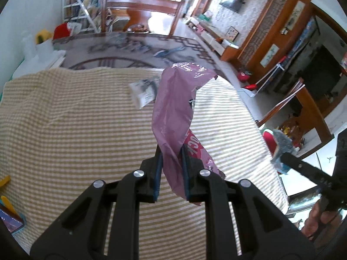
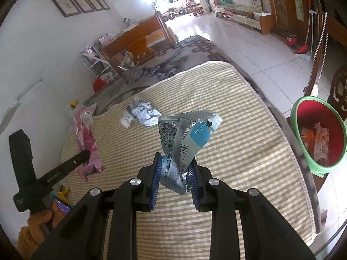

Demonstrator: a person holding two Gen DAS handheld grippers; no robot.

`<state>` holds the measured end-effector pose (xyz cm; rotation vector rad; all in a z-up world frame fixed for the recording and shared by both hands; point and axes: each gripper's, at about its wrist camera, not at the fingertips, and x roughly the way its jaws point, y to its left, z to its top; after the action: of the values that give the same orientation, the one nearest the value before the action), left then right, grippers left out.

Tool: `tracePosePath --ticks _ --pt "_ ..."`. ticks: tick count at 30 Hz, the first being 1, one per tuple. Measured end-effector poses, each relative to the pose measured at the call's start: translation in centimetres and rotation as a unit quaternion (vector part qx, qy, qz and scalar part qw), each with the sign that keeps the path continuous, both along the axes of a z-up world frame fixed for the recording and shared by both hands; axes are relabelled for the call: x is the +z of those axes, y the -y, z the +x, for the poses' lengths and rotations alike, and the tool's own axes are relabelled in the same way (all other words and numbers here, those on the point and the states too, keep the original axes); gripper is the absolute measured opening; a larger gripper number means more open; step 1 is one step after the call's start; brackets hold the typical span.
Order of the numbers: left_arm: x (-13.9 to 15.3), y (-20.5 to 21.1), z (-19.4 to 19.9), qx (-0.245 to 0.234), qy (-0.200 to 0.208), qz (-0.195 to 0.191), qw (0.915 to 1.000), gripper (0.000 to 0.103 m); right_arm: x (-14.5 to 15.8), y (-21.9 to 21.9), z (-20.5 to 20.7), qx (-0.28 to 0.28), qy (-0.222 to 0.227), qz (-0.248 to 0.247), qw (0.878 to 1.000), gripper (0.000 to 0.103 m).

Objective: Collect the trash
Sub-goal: 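Lift the pink wrapper with left while right lifts the blue packet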

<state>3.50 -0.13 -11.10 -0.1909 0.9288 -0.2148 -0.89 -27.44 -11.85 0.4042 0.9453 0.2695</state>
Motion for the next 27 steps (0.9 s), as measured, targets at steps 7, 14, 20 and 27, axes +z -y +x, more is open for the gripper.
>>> tracePosePath --ticks 7,14,20,27 --pt "1.0 2.8 0.5 -0.011 0.009 0.001 0.9999 0.016 -0.3 2.7 0.4 -0.010 -0.004 0.007 1.000 0.024" --pt "1.2 5.8 1.4 -0.019 0.006 -0.004 0.9998 0.016 -0.1 5.6 1.2 -0.017 -0.005 0.008 1.000 0.024" --pt "1.1 9.9 2.2 -0.037 0.004 -0.007 0.9993 0.016 0.1 9.3 1.5 -0.029 -0.003 0.012 0.999 0.024" --pt "0.8 16.6 3.5 -0.079 -0.002 -0.019 0.9967 0.016 -0.1 14.8 1.3 -0.061 -0.004 0.019 0.998 0.024"
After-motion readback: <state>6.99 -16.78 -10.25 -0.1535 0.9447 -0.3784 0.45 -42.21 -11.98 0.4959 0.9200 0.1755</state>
